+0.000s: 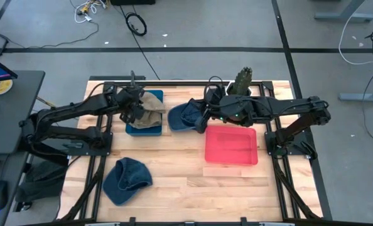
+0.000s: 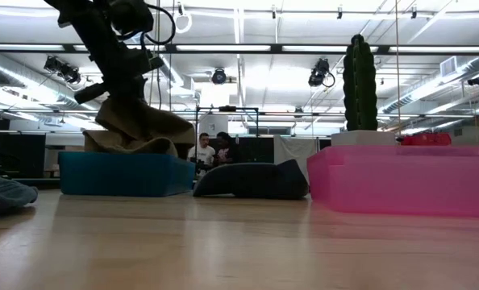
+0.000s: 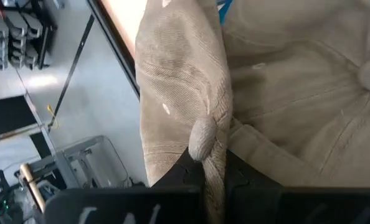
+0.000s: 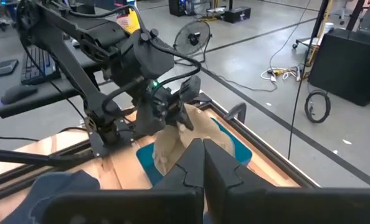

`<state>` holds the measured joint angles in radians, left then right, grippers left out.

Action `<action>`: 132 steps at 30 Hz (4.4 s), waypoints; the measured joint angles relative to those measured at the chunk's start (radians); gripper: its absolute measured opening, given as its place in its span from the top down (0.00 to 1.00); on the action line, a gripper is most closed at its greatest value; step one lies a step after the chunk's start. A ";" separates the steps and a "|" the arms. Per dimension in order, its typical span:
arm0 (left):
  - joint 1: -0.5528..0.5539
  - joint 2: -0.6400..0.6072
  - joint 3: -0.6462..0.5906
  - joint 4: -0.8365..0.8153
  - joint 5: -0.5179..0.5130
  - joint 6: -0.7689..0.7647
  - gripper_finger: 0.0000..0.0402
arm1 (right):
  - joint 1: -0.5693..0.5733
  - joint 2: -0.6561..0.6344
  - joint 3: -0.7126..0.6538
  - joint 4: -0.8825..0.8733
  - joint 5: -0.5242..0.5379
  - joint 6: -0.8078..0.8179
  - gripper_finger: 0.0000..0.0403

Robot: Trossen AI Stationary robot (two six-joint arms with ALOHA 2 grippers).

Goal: Pick & Place hat
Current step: Put the brown cap into the blue bin

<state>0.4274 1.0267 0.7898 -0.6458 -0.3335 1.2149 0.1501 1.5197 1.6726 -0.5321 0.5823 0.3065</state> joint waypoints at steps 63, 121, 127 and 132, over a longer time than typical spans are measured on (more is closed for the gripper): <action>0.047 0.309 0.000 -0.052 0.182 -0.329 0.82 | 0.000 0.000 0.000 -0.009 0.000 -0.001 1.00; -0.034 0.314 0.415 -0.523 0.183 -0.715 0.39 | 0.000 0.000 0.000 -0.047 -0.034 -0.056 0.97; -0.066 0.314 0.415 -0.610 -0.110 -0.903 0.21 | 0.000 0.000 0.000 -0.065 -0.034 -0.053 0.97; -0.091 0.272 0.415 -0.621 -0.262 -1.192 0.25 | 0.000 0.000 0.000 -0.067 -0.034 -0.053 0.97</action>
<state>0.3362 1.2986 1.2047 -1.2663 -0.5951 0.0233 0.1497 1.5192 1.6726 -0.5991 0.5484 0.2531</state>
